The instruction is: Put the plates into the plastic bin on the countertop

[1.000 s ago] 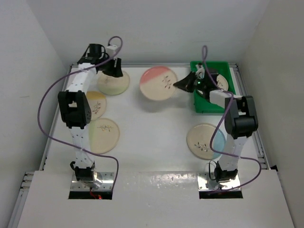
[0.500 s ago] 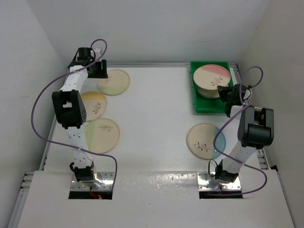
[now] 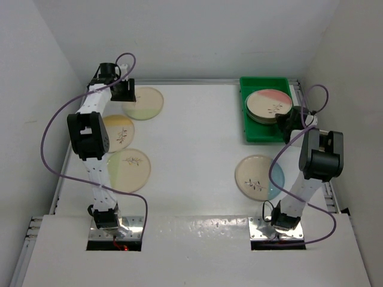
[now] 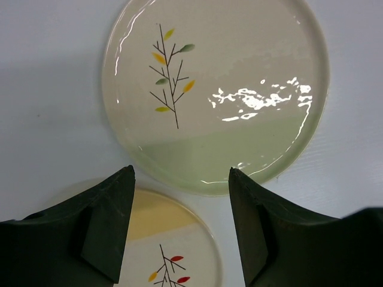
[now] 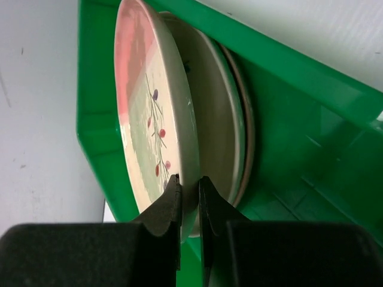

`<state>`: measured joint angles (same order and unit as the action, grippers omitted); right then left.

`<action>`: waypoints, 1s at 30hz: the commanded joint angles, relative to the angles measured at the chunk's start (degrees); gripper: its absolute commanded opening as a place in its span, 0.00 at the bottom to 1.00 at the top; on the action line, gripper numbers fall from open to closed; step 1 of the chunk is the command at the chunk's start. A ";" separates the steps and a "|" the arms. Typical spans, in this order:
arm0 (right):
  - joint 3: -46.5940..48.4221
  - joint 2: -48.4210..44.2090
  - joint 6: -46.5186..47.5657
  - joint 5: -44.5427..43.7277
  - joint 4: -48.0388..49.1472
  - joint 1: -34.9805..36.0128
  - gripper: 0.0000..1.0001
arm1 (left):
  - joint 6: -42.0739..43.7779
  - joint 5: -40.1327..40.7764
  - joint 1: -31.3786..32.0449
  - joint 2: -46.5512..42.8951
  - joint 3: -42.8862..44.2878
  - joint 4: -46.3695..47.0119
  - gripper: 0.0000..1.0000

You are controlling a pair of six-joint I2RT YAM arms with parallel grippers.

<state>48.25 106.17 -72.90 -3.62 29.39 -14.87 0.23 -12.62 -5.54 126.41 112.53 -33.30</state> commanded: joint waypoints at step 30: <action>19.52 -10.97 42.05 -11.24 -30.36 14.43 0.57 | 2.14 -2.20 -3.60 19.66 11.04 2.74 0.52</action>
<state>65.87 98.35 -37.39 -13.06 -2.11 -2.02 1.02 -7.62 -8.71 143.02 122.69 -26.65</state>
